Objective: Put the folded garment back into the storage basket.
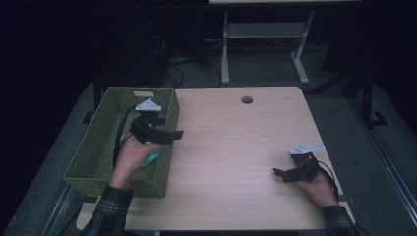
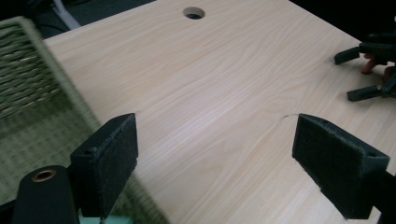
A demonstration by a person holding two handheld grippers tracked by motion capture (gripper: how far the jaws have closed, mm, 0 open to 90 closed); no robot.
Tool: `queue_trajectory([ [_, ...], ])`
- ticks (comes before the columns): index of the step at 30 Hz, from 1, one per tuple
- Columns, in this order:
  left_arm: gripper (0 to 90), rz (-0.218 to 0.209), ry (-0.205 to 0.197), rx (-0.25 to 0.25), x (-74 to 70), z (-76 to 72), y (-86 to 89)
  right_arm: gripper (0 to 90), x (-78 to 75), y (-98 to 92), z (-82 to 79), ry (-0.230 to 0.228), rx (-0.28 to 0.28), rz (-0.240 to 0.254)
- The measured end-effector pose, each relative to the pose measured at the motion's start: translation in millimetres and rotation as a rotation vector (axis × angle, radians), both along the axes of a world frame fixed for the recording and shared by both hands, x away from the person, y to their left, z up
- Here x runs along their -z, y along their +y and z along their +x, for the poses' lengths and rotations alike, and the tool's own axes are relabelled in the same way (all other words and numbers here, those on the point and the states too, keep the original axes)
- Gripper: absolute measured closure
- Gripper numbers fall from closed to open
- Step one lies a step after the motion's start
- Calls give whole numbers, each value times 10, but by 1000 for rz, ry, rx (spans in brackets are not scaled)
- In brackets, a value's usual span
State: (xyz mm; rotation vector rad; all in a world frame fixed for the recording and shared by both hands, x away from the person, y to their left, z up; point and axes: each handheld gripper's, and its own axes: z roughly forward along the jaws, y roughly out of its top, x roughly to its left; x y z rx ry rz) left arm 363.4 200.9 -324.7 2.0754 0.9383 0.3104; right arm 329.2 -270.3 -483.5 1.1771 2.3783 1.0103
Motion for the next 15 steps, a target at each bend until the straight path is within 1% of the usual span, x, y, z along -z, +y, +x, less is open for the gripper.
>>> queue_trajectory([
  [2,139,-3,0,10,15,-1,-71,32,0,0,0,0,0,1],
  [5,139,4,-6,32,41,3,-186,32,0,1,0,0,1,1],
  [10,139,4,-4,71,123,1,-379,32,0,0,0,0,0,1],
  [13,139,-7,-10,91,178,-15,-507,32,0,0,0,0,0,1],
  [15,139,-1,-11,105,200,-20,-556,32,0,0,0,0,0,1],
])
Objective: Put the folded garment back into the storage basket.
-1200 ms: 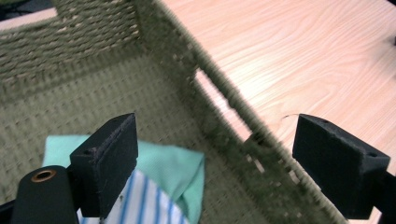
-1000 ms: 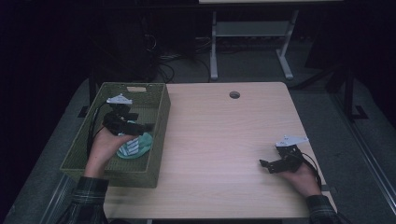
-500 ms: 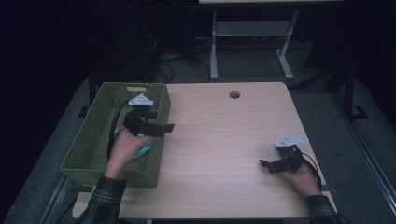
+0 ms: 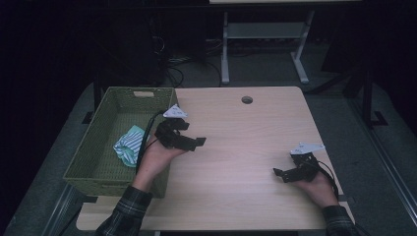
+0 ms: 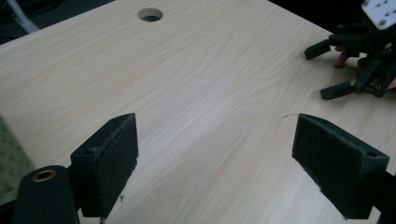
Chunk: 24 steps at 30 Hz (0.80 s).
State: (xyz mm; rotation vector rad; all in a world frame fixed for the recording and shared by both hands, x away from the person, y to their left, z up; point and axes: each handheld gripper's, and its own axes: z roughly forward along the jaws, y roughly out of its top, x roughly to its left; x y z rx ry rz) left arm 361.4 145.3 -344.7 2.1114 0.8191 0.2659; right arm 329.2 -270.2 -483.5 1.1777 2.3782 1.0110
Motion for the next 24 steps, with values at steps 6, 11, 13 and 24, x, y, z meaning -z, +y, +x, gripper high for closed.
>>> queue_trajectory([
  [6,139,-5,6,26,126,-16,-206,32,0,0,0,0,0,0],
  [11,139,7,7,46,260,-27,-345,32,0,0,0,0,0,0],
  [13,138,20,3,48,311,-32,-387,32,0,0,0,0,1,0],
  [24,138,38,11,51,612,-47,-514,32,0,0,0,0,0,0],
])
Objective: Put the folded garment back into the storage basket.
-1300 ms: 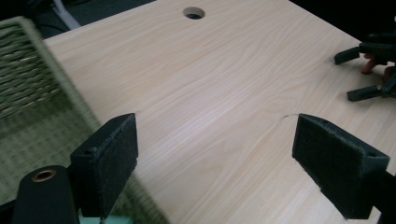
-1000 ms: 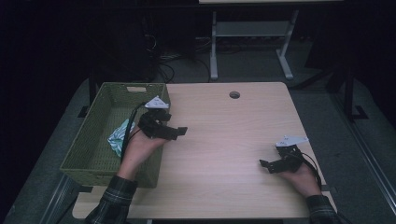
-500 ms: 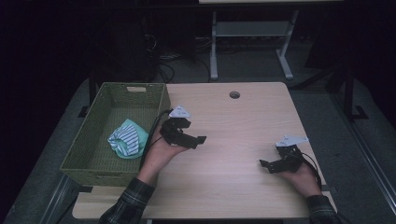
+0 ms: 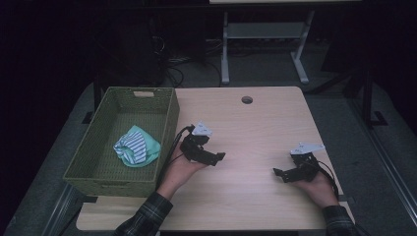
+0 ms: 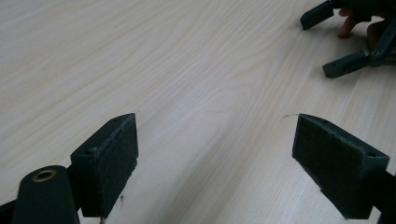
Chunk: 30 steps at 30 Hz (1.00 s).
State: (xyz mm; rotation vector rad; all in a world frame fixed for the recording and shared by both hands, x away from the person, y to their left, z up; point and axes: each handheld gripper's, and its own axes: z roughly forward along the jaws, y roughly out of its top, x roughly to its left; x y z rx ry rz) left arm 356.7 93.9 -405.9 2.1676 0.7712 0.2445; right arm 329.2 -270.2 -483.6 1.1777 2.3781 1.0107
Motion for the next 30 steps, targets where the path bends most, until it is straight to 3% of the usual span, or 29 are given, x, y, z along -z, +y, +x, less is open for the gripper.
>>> queue_trajectory([
  [14,138,33,13,-25,327,4,-16,32,0,0,0,0,0,0],
  [25,138,157,30,-5,619,-4,-98,32,0,0,0,0,0,0],
  [30,125,120,-15,-13,698,-72,-106,31,0,0,0,0,-1,0],
])
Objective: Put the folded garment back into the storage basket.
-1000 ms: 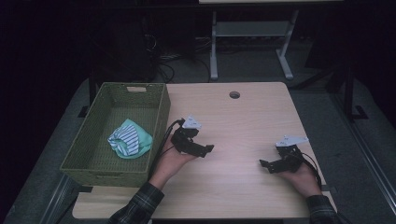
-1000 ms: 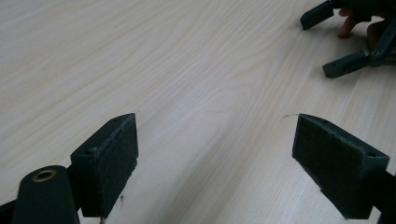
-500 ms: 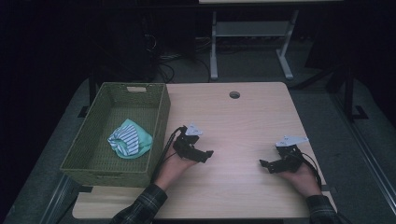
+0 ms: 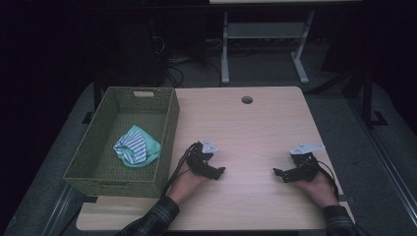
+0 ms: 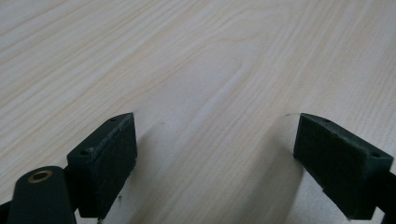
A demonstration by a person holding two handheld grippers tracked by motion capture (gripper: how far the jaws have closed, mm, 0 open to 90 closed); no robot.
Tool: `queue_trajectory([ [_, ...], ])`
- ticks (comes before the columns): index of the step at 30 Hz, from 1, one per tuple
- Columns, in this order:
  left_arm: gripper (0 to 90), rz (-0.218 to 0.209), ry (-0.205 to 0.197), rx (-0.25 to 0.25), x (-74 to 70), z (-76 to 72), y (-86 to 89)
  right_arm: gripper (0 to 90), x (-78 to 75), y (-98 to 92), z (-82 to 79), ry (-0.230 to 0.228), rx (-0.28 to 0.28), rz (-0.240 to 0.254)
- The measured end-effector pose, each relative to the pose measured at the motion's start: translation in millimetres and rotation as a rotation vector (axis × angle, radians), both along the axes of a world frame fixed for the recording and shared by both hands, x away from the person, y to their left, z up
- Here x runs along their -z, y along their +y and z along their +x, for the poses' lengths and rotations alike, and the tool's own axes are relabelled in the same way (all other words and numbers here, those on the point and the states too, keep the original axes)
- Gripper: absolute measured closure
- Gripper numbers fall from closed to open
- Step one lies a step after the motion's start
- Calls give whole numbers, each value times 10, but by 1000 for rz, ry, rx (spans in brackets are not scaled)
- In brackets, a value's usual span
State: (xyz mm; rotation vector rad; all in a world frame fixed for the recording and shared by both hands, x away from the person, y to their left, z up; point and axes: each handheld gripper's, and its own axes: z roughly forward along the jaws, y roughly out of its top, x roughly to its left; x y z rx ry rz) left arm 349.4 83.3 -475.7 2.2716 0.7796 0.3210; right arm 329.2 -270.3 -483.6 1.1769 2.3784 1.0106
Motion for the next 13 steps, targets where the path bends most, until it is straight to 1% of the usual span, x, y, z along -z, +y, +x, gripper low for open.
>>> queue_trajectory([
  [2,124,-12,-10,4,14,-13,8,31,0,0,0,0,0,0],
  [3,124,-23,-22,6,27,-16,15,32,0,0,0,0,0,0],
  [13,125,-25,-20,8,29,-19,21,32,0,0,0,0,0,0],
])
